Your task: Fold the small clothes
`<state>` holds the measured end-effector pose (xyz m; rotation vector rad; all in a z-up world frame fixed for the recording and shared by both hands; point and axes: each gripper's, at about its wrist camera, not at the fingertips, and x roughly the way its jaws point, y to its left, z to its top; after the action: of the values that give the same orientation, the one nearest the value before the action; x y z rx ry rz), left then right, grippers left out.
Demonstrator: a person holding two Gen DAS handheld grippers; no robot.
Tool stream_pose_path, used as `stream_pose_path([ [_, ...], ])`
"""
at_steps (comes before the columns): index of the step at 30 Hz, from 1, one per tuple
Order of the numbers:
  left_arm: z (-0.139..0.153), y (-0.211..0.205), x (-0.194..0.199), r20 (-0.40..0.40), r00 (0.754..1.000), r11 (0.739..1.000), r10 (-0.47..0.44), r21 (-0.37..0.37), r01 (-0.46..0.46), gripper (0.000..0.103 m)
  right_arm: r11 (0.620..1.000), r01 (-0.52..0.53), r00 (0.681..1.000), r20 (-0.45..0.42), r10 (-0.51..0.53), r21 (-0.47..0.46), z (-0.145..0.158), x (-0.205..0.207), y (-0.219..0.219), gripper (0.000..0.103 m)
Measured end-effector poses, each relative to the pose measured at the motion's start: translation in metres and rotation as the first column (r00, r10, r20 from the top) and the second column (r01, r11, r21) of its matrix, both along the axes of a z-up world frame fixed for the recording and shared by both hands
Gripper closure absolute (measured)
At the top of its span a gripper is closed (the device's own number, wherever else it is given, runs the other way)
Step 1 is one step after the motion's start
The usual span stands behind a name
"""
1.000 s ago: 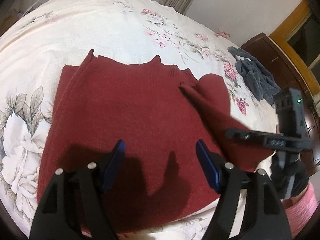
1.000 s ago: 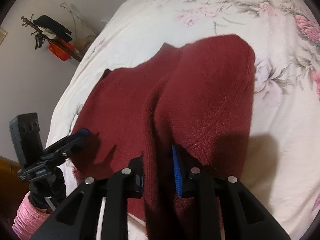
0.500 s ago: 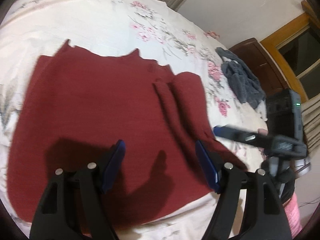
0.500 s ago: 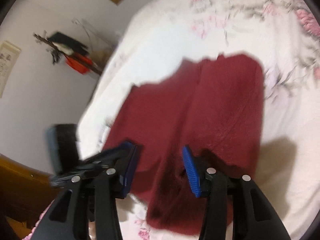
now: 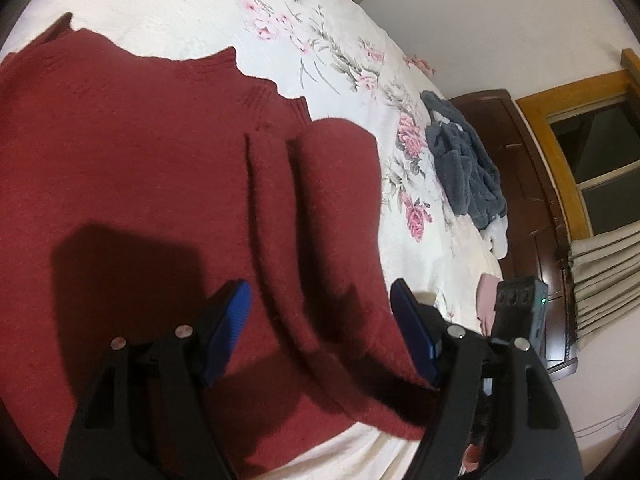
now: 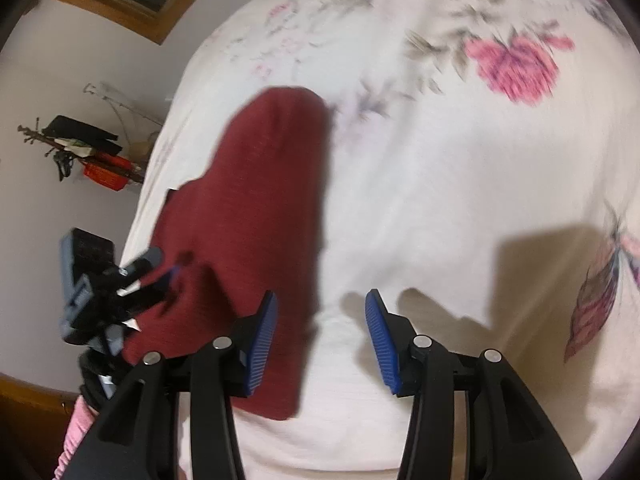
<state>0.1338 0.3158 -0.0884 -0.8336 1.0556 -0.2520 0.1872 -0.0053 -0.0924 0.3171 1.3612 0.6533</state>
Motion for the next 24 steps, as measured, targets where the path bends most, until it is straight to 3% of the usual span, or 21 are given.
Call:
stream_pose_path([
  [6,-0.001,-0.01,0.017,-0.001,1.0,1.0,-0.009,0.006,0.009,0.033,1.0,0.011,0.999,-0.033,-0.011,-0.012,-0.03,-0.006,-0.001,0.056],
  [12,-0.008,-0.034,0.042,-0.048,0.997,0.997,-0.064,0.035,0.066,0.033,1.0,0.017,0.999,-0.028,-0.017,0.008,-0.032,-0.007,0.0,0.056],
  [13,-0.009,-0.035,0.044,-0.053,0.996,0.997,-0.066,0.043,0.068,0.038,1.0,0.016,1.0,-0.026,-0.016,0.007,-0.032,-0.007,0.0,0.056],
  [17,-0.007,-0.038,0.049,-0.052,0.996,0.994,-0.067,0.084,0.071,0.084,1.0,0.014,1.0,-0.023,-0.014,0.003,-0.029,-0.009,0.001,0.056],
  [24,0.025,-0.024,0.031,0.053,0.995,0.991,-0.087,0.105,0.081,0.09,1.0,0.016,1.0,-0.018,-0.016,0.01,-0.024,-0.016,0.0,0.056],
])
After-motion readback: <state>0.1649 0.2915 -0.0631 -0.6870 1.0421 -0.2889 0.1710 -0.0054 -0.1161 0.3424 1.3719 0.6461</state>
